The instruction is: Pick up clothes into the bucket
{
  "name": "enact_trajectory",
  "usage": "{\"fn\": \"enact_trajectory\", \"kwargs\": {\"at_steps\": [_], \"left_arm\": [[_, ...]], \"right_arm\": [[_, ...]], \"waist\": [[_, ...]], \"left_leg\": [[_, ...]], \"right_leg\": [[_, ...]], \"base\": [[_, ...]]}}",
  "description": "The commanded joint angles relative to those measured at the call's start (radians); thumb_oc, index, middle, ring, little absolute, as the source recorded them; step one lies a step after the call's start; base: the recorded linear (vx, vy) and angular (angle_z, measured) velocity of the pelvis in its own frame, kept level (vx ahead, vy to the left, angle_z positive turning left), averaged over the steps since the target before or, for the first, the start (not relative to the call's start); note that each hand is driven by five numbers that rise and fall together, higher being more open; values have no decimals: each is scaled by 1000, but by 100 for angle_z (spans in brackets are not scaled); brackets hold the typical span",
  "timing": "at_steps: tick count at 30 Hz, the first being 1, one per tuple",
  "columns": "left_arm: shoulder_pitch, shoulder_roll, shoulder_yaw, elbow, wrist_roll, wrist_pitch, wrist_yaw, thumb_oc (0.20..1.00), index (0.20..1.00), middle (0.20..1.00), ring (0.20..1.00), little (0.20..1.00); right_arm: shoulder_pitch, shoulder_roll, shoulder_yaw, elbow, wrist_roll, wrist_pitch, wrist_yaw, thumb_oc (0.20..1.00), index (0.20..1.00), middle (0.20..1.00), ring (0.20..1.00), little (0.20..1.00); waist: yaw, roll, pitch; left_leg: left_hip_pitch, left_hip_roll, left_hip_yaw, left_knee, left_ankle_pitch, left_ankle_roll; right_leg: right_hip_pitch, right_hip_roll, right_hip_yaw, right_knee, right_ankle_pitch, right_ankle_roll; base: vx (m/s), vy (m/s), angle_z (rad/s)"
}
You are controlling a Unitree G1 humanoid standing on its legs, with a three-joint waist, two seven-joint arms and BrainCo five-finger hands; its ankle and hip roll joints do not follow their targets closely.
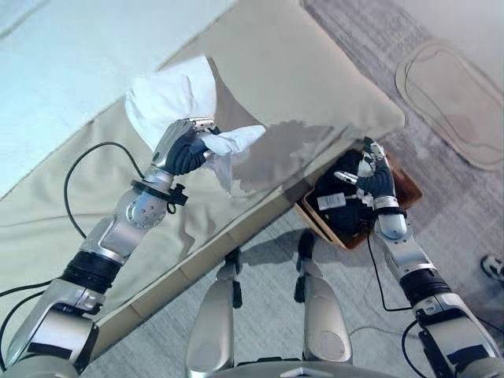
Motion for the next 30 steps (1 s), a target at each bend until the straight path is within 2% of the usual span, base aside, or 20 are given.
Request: {"fn": "enact_trajectory", "kwargs": {"at_steps": [1,5,8,10,15,18,20,22,23,24,26,29,30], "left_arm": [[1,-9,14,-104,-196,-109,-79,200,200,200,200,200],[-36,14,-41,-203,-306,-121,-176,200,200,200,200,200],[-108,8,-91,-254,-463,-128,-263,200,200,200,200,200],[-121,7,-97,-262,-497,-127,-282,200,200,200,200,200],[-266,-2,-156,-263,-615,-112,-322,200,200,200,200,200],[-290,-27,-161,-250,-615,-108,-317,200,200,200,200,200],[-330,-48,-172,-229,-586,-101,-299,200,200,200,200,200],[-341,-51,-175,-222,-584,-97,-296,200,200,200,200,200],[-376,-55,-195,-210,-585,-91,-304,200,200,200,200,200],[-377,-55,-195,-209,-586,-92,-304,200,200,200,200,200],[-417,-48,-223,-195,-579,-85,-313,200,200,200,200,200],[-441,-25,-239,-186,-576,-85,-320,200,200,200,200,200],[-440,-6,-236,-182,-590,-85,-327,200,200,200,200,200]], "right_arm": [[-43,-27,64,2,-19,-23,47,1000,1000,1000,1000,1000],[-103,-45,158,2,-68,-14,93,1000,1000,1000,1000,1000],[-204,-55,286,36,-145,-9,130,1000,1000,1000,1000,1000],[-214,-48,305,37,-148,-9,138,1000,1000,1000,1000,1000],[-217,-24,392,-41,-108,-12,238,1000,1000,1000,1000,1000],[-196,-15,405,-78,-78,-10,281,1000,1000,1000,1000,1000],[-162,23,420,-113,-1,-2,347,1000,1000,1000,1000,1000],[-154,28,427,-123,14,3,363,1000,1000,1000,1000,1000],[-150,40,462,-148,75,16,437,1000,1000,1000,1000,1000],[-150,39,461,-148,77,17,439,1000,1000,1000,1000,1000],[-141,40,486,-164,179,39,516,1000,1000,1000,1000,1000],[-134,22,480,-148,190,44,521,1000,1000,1000,1000,1000],[-116,7,449,-113,166,40,482,1000,1000,1000,1000,1000]], "waist": [[6,-14,-136],[21,-16,-183],[36,-20,-230],[39,-22,-240],[46,-22,-297],[44,-18,-308],[44,-15,-322],[45,-15,-326],[46,-14,-334],[46,-15,-333],[46,-15,-342],[45,-15,-348],[44,-14,-352]], "left_leg": [[21,14,-44,-8,-15,-25],[104,18,-50,-43,-12,-28],[172,20,-49,-63,-19,-31],[187,21,-48,-69,-21,-31],[256,32,-44,-117,-9,-42],[277,36,-42,-134,-5,-45],[289,37,-38,-139,-5,-44],[293,38,-38,-140,-6,-44],[302,37,-37,-141,-9,-43],[302,37,-37,-141,-9,-43],[314,35,-37,-142,-12,-43],[320,36,-39,-144,-14,-44],[324,38,-40,-145,-14,-44]], "right_leg": [[54,-26,-26,-43,48,62],[134,-12,-47,-55,32,60],[201,2,-59,-78,22,57],[215,6,-59,-84,21,57],[280,17,-73,-103,10,55],[297,20,-80,-112,8,56],[308,23,-82,-116,7,57],[312,23,-83,-117,6,57],[320,23,-81,-118,5,57],[320,23,-81,-118,5,57],[335,23,-85,-119,1,58],[342,23,-88,-120,0,61],[346,22,-92,-120,0,64]], "base": [[105,-40,19],[96,-31,14],[112,-29,11],[75,-24,1],[78,-15,-1],[56,-1,2],[60,2,3],[26,-4,0],[53,-8,0],[59,-12,0],[63,-10,1],[51,-10,2],[47,-12,1]]}}
